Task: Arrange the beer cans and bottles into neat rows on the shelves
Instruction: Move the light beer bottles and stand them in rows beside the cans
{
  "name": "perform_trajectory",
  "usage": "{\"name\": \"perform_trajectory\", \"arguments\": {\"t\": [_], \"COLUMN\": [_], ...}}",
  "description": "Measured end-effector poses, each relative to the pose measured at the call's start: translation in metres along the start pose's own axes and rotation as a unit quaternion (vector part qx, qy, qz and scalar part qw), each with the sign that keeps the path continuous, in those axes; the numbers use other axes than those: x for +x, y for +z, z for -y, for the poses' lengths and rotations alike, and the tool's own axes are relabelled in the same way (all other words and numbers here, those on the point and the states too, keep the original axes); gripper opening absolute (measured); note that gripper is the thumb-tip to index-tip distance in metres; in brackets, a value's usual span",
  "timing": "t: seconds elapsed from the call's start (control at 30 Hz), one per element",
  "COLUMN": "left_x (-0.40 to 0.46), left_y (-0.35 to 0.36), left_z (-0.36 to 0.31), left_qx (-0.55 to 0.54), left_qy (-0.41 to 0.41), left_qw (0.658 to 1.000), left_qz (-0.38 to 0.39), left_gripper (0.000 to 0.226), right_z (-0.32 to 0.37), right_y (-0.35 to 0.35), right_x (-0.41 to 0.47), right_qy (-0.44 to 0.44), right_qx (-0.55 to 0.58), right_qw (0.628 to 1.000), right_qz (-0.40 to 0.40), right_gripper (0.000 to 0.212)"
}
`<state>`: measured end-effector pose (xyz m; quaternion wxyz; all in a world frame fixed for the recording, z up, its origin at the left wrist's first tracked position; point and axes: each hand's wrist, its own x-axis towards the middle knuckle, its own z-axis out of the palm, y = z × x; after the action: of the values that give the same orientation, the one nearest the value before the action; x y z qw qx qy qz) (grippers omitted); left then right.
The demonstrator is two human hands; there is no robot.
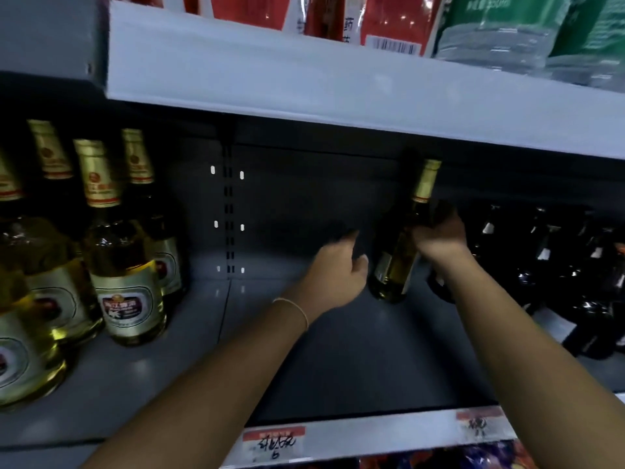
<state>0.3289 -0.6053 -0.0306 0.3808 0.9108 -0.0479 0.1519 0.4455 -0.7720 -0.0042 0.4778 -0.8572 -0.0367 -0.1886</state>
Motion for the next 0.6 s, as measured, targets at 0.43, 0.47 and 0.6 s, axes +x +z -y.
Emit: {"name": "perform_trajectory", "arguments": {"t": [0.43, 0.47, 0.6], "left_x": [-0.016, -0.019, -0.035], "left_y": [0.000, -0.002, -0.014], "left_z": [0.014, 0.015, 0.018], "left_qx": [0.010, 0.006, -0.020], "left_qy": [-0.013, -0.014, -0.012], "left_qw": [1.000, 1.000, 1.000], "left_qz": [0.009, 0.011, 0.018], "left_gripper": [0.059, 0.060, 0.064], "right_z": [0.004, 0.008, 0.028], "right_y": [0.013, 0.014, 0.020], "right_x": [-0.006, -0.015, -0.053], "right_qy": [-0.043, -0.048, -0.082], "right_qx": [0.116, 0.140, 0.164], "right_qw": [0.992, 0.989, 0.982], "right_qz": [0.016, 0.026, 0.039], "right_gripper": [0.024, 0.025, 0.024]}}
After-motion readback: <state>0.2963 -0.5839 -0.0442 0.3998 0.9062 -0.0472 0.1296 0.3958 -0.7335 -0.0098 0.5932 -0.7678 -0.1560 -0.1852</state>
